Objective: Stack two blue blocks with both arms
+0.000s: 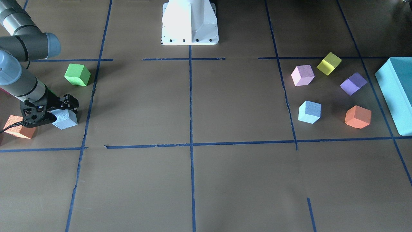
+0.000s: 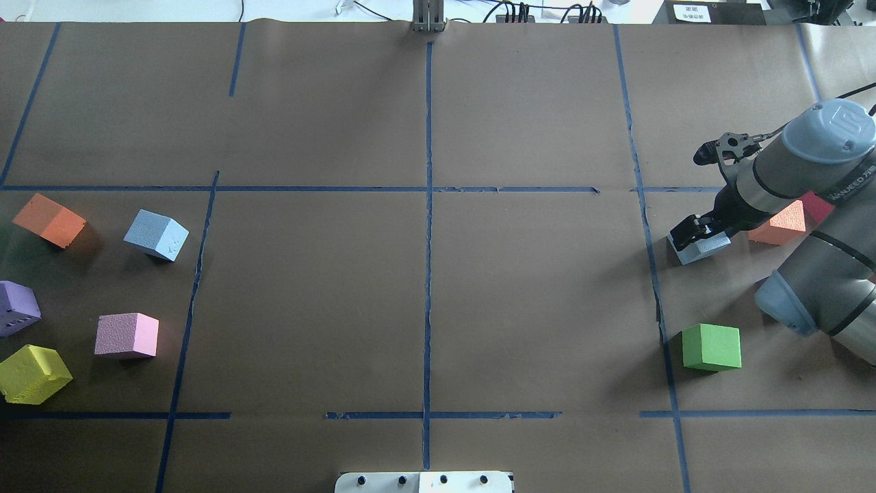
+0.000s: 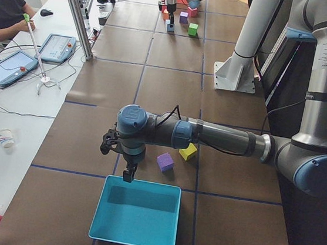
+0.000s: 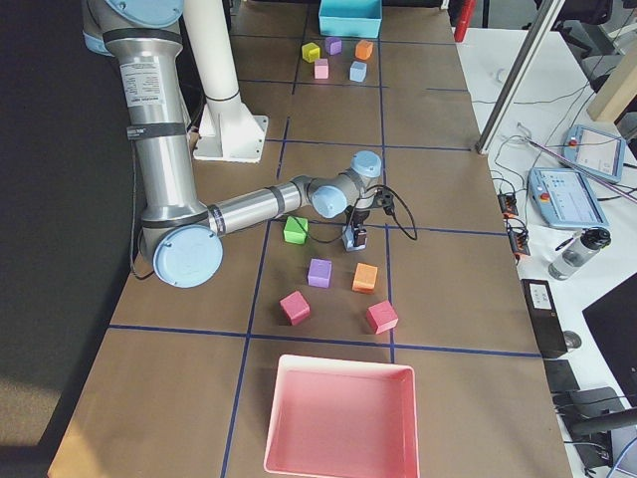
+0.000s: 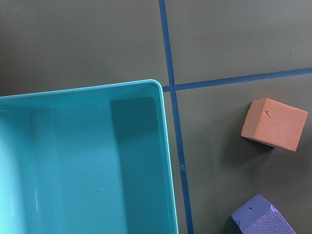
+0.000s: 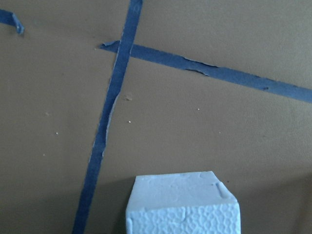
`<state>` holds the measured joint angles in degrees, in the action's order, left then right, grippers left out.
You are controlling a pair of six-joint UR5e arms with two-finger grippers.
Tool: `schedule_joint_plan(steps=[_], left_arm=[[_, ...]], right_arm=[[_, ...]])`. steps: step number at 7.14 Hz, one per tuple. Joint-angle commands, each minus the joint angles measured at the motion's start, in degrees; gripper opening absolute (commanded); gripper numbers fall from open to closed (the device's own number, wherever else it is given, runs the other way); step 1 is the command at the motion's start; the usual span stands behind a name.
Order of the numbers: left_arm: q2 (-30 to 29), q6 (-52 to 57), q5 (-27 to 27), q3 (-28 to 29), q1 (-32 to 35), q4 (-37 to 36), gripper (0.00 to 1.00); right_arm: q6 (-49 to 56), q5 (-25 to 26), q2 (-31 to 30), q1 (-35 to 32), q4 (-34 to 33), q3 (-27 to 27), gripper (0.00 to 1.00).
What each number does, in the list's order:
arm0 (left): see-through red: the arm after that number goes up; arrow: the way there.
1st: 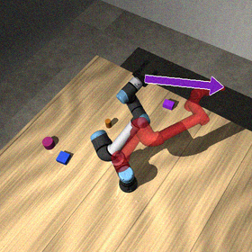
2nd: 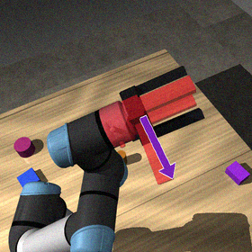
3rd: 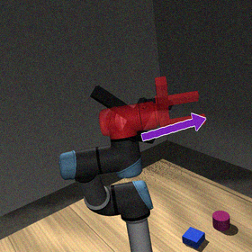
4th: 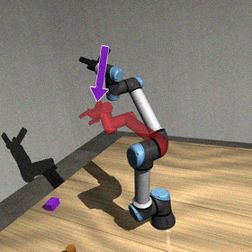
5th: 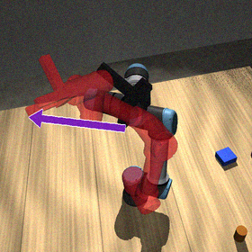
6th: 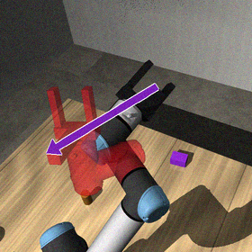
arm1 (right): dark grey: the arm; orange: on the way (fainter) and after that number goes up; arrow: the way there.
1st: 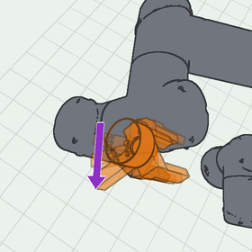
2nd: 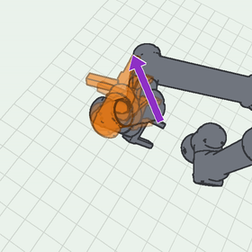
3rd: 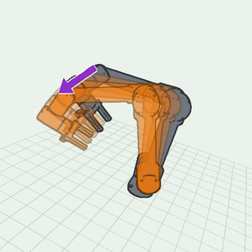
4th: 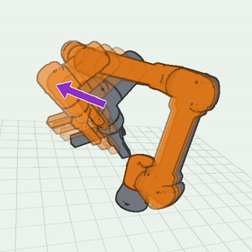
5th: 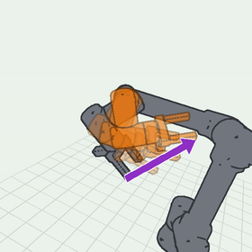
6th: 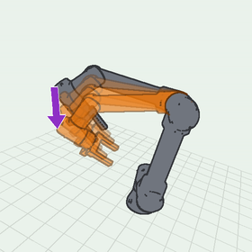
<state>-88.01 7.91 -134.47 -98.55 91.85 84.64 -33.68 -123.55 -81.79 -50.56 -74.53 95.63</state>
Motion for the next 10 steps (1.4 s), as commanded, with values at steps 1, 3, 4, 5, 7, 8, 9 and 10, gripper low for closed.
schedule_joint_plan(steps=[1, 3, 4, 5, 7, 8, 9, 10], left_arm=[[0.03, 0.0, 0.0, -0.24, 0.0, 0.0, 1.0], [0.03, -0.43, -0.09, -0.24, 0.0, -0.09, 1.0], [-0.05, -0.79, -0.18, -0.24, 0.0, -0.09, 1.0], [-0.05, -0.79, -0.09, -0.76, 0.0, -0.09, 1.0], [0.03, -1.14, -0.09, -1.47, 0.0, -0.09, 1.0], [0.03, -1.49, -0.09, -1.73, 0.0, -0.09, 1.0], [0.03, -1.49, -0.09, -1.74, 0.0, -0.09, 1.0], [0.03, -1.49, -0.09, -1.74, 0.0, -0.17, 1.0]], right_arm=[[0.19, -0.11, 0.05, 0.29, 0.0, -0.18, 0.15], [0.19, -1.24, 0.14, -1.45, 0.0, 1.13, 0.0], [0.11, -3.16, 1.79, -3.12, -1.65, 3.75, 0.0], [-0.33, -4.75, 6.68, -3.75, -7.58, 4.56, 0.0], [-4.25, -3.72, 18.02, -0.53, -20.17, 4.22, 0.0], [-12.12, -1.62, 21.81, 2.98, -20.21, 3.26, 0.0], [-20.03, 1.1, 27.77, 7.19, -20.13, -0.23, 0.0], [-28.46, 4.86, 35.31, 11.41, -19.69, -6.62, 0.0]])
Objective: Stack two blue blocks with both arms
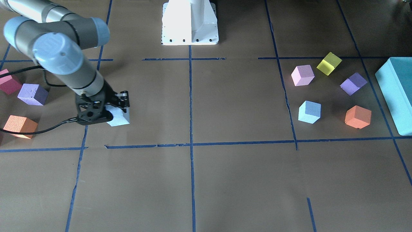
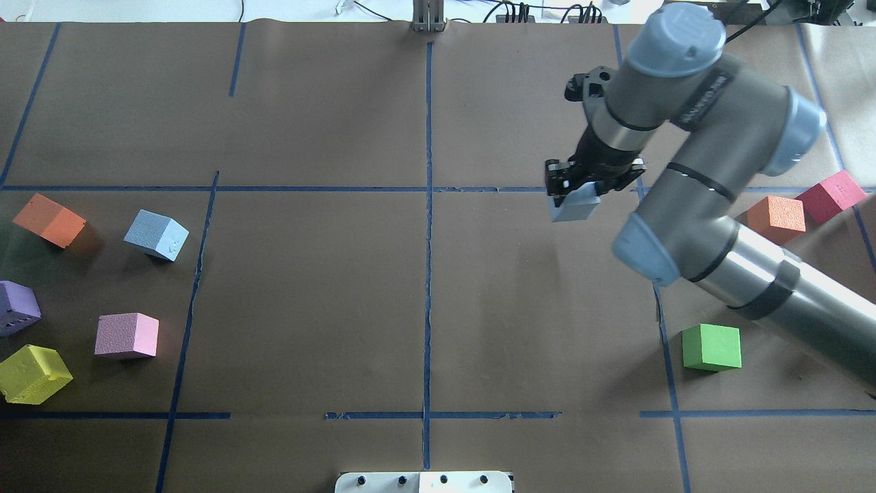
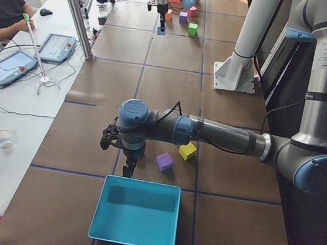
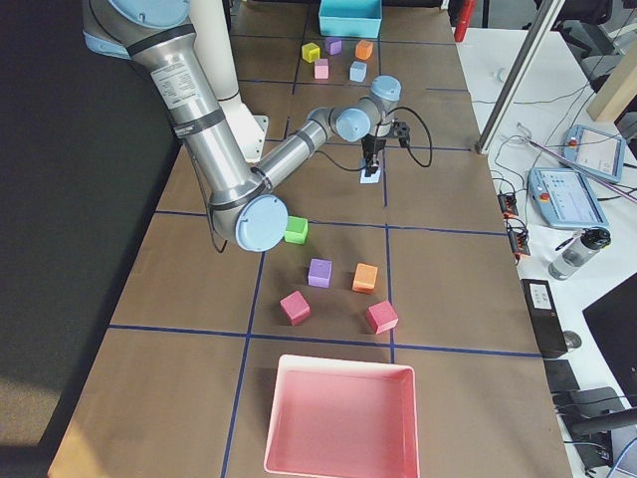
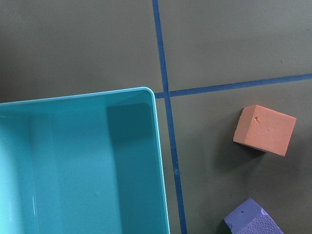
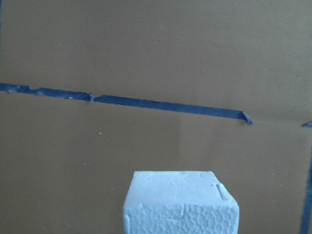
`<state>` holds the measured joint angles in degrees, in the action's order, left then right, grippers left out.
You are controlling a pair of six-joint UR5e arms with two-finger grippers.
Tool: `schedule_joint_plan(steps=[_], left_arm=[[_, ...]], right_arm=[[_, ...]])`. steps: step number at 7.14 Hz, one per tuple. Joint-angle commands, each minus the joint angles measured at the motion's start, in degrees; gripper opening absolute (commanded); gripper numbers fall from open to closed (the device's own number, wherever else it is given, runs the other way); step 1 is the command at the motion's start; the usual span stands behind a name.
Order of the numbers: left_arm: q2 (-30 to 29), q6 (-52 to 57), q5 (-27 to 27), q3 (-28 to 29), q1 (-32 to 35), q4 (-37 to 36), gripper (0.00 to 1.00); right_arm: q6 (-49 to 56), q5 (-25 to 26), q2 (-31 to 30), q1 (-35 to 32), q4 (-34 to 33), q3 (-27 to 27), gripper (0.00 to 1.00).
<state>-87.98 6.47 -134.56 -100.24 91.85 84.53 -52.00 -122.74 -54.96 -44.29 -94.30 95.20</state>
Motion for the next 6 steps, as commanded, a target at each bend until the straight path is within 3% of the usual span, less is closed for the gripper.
schedule_joint_plan(steps=[1, 3, 6], left_arm=[[0.0, -0.06, 0.0, -0.04, 0.0, 0.02, 1.0], [0.0, -0.06, 0.17, -0.04, 0.0, -0.07, 1.0], [0.0, 0.03, 0.26, 0.04, 0.0, 0.02, 1.0]], right_arm=[[-13.96, 6.96, 13.43, 9.01, 0.42, -11.56, 0.0], [-20.92, 9.01, 16.28, 11.94, 8.3, -18.34, 0.0], [-22.6, 9.1, 17.87, 12.47, 8.6, -20.4, 0.03]])
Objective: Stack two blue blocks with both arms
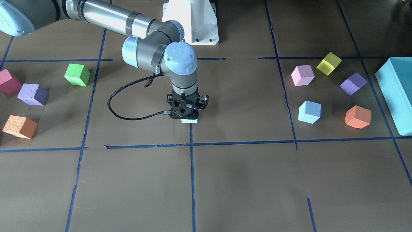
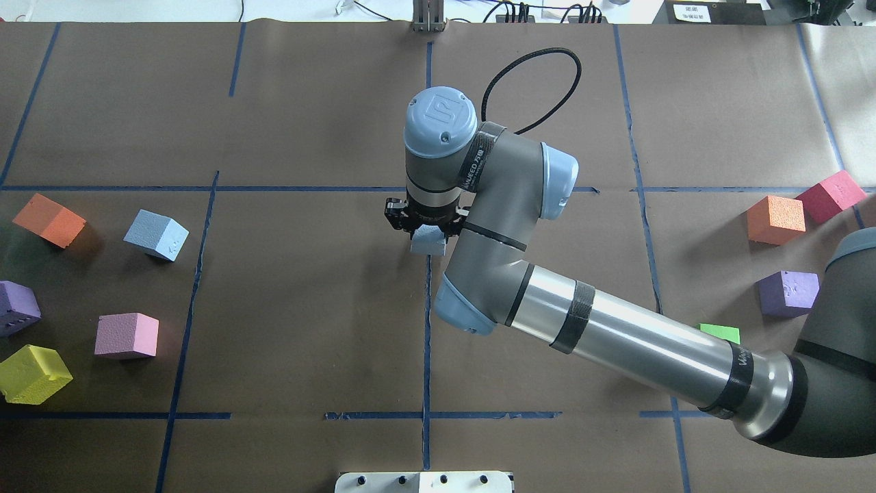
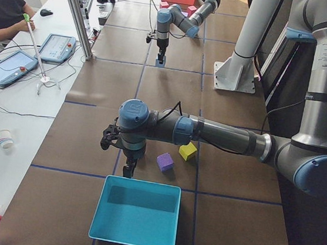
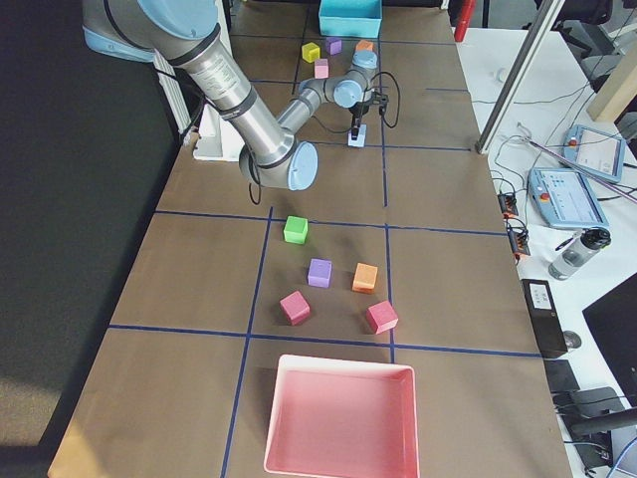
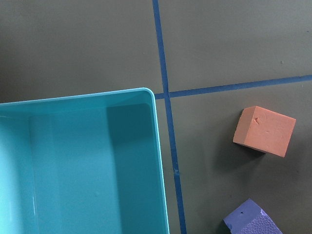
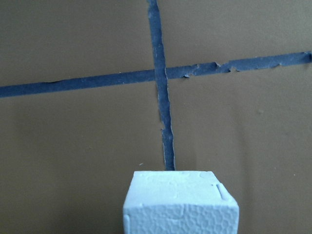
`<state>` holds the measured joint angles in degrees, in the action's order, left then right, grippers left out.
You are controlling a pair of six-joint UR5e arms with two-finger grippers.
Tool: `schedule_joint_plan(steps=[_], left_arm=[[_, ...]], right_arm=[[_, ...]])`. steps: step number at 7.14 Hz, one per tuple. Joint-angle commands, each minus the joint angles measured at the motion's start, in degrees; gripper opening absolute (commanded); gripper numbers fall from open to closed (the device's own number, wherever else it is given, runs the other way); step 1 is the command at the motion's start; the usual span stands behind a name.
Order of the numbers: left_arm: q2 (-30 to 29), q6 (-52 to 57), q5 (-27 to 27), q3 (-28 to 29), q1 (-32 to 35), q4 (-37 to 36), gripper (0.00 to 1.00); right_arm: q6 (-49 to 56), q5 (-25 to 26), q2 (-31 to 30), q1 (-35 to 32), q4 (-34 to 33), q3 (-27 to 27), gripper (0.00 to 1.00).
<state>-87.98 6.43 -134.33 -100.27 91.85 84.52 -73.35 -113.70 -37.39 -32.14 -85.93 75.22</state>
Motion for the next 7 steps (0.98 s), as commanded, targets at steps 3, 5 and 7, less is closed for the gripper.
schedule_joint_plan(steps=[3, 5, 7], left_arm=[[0.0, 0.07, 0.03, 0.07, 0.0, 0.03, 1.0], [0.0, -0.02, 0.03, 0.07, 0.0, 0.03, 1.0], [0.0, 0.07, 0.03, 0.07, 0.0, -0.06, 1.0]], right_arm=[[-1.01, 0.14, 0.04, 0.94, 0.15, -0.43, 0.3], [-0.31, 0.14, -0.31, 1.2, 0.15, -0.43, 0.72], [0.4, 0.14, -0.4, 1.2, 0.15, -0.43, 0.99]])
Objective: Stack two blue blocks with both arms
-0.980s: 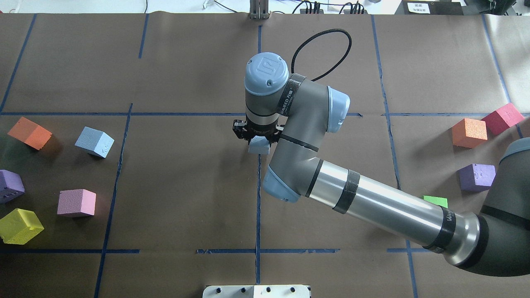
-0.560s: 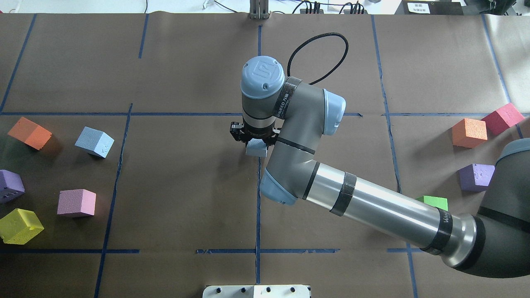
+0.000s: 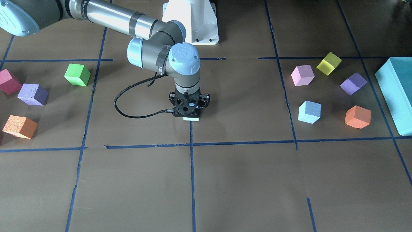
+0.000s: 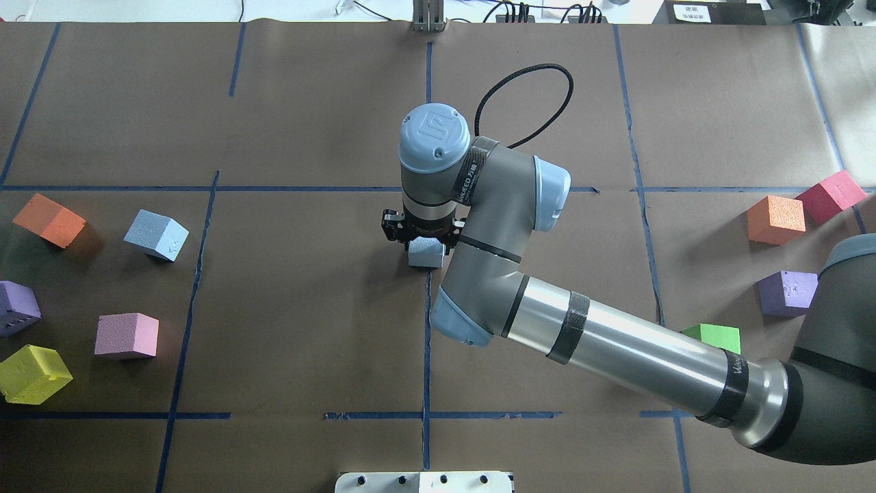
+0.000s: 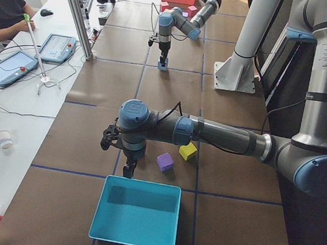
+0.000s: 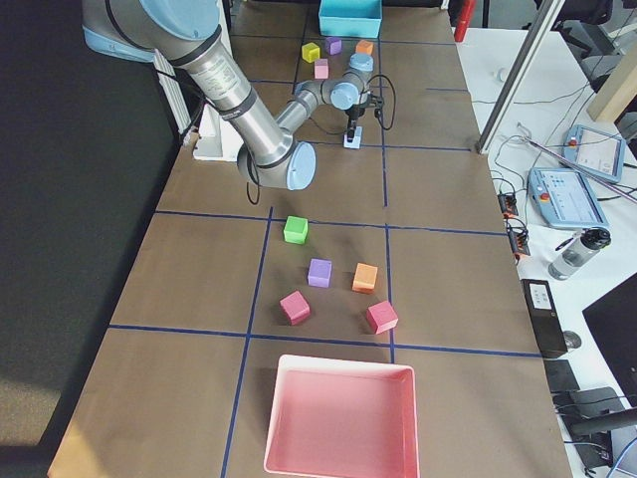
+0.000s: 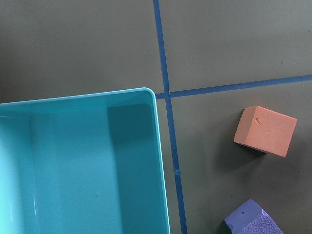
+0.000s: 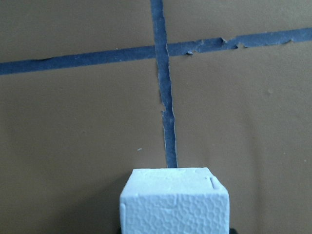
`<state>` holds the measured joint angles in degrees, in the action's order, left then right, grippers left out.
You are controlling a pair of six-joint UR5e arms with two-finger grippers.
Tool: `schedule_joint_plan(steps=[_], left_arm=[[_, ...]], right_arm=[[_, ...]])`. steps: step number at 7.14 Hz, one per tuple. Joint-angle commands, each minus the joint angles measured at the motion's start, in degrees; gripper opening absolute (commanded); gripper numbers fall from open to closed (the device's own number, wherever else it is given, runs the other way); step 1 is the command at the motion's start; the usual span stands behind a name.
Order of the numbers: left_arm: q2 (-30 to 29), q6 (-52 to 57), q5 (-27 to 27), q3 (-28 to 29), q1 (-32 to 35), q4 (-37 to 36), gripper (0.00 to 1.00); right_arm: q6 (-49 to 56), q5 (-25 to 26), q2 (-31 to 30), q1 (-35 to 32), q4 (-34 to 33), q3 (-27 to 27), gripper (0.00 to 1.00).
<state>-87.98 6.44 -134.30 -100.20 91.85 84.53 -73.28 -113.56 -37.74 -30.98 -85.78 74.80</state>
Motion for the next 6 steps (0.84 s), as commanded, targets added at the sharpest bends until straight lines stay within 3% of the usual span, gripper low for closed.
schedule_joint_plan(steps=[1, 3, 6], left_arm=[[0.0, -0.02, 0.0, 0.0, 0.0, -0.07, 1.0], [-0.09, -0.02, -0.09, -0.09, 0.0, 0.02, 1.0], [-0.7, 0.15, 0.08, -1.39, -0.26, 0.02, 1.0]], right_arm=[[0.33, 0.0, -0.06, -0.05, 0.0, 0.43, 0.99], [0.16, -0.96, -0.06, -2.14, -1.66, 5.24, 0.99], [0.33, -3.25, -0.58, -6.98, -20.15, 22.79, 1.0]])
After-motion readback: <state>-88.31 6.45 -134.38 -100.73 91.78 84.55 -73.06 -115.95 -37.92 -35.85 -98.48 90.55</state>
